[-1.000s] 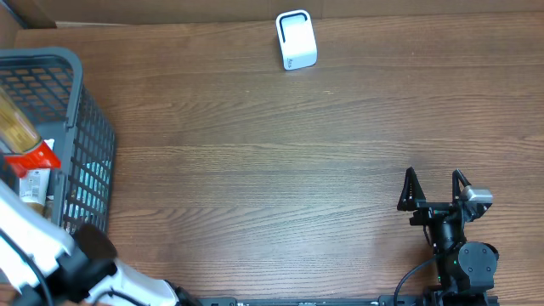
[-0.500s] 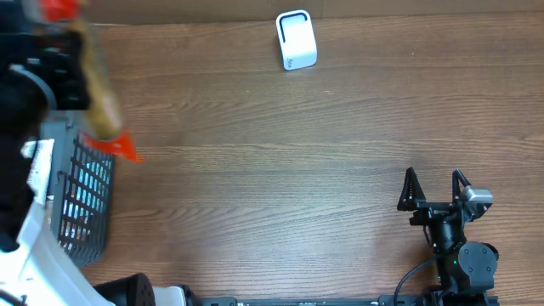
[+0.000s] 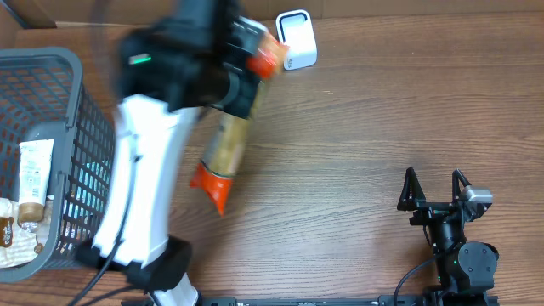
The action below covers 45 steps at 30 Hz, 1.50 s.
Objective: Scan the item barcode
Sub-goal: 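Carry the spaghetti pack to table center and release it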
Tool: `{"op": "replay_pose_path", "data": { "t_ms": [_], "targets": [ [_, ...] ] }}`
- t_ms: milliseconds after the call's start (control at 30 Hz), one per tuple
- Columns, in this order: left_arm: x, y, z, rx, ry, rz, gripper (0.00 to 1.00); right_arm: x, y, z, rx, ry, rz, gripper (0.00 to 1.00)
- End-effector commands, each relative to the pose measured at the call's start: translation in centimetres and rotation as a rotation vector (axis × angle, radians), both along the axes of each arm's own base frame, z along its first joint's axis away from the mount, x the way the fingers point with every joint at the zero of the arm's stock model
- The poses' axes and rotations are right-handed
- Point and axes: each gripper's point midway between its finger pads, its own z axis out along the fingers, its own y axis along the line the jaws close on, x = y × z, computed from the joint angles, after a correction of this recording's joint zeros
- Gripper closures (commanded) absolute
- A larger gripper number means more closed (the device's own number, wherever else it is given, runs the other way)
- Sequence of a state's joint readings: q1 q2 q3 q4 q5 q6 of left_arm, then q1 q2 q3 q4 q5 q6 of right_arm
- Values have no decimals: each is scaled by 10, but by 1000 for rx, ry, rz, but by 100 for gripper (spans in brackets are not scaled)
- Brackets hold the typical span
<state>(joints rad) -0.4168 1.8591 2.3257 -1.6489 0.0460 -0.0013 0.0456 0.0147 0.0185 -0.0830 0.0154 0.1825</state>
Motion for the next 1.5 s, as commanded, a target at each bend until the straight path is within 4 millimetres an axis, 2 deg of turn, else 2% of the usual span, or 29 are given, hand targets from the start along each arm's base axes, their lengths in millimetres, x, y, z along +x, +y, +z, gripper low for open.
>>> {"op": "replay_pose_path", "data": {
  "t_ms": [0, 167, 267, 500, 600, 667, 700, 733, 800, 867, 967, 1033, 1133, 1200, 1267, 1333, 1467],
  "targets": [
    [8, -7, -32, 89, 28, 54, 96, 0, -2, -2, -1, -4, -10, 0],
    [19, -37, -95, 99, 76, 46, 96, 0, -2, -2, -1, -4, -10, 0],
    [23, -42, -132, 95, 96, 73, 96, 0, -2, -2, -1, -4, -10, 0],
    [6, -56, -209, 45, 174, 26, 96, 0, -2, -2, -1, -4, -10, 0],
    [-2, -58, -227, 52, 189, 11, 96, 0, -2, -2, -1, -4, -10, 0],
    [-5, -61, -230, 49, 194, 3, 93, 0, -2, -2, -1, -4, -10, 0],
    [-6, -62, -229, 47, 192, -1, 85, 0, -2, -2, -1, -4, -10, 0],
    [-5, -64, -228, 43, 191, -3, 73, 0, -2, -2, -1, -4, -10, 0],
    [-2, -68, -222, 25, 180, -8, 53, 0, -2, -2, -1, -4, -10, 0],
    [4, -74, -210, -1, 163, -16, 39, 0, -2, -2, -1, -4, -10, 0],
    [19, -80, -178, -30, 112, -18, 35, 0, -2, -2, -1, -4, -10, 0],
    [31, -79, -147, -46, 64, -13, 35, 0, -2, -2, -1, -4, -10, 0],
    [48, -66, -96, -66, -11, 32, 34, 0, -2, -2, -1, -4, -10, 0],
    [59, -49, -55, -95, -67, 76, 25, 0, -2, -2, -1, -4, -10, 0],
    [65, -26, -18, -119, -119, 126, 1, 0, -2, -2, -1, -4, -10, 0],
    [65, 4, 14, -138, -151, 188, 0, 0, -2, -2, -1, -4, -10, 0],
    [52, 84, 68, -167, -221, 392, 0, 0, -2, -2, -1, -4, -10, 0]
  ]
}}
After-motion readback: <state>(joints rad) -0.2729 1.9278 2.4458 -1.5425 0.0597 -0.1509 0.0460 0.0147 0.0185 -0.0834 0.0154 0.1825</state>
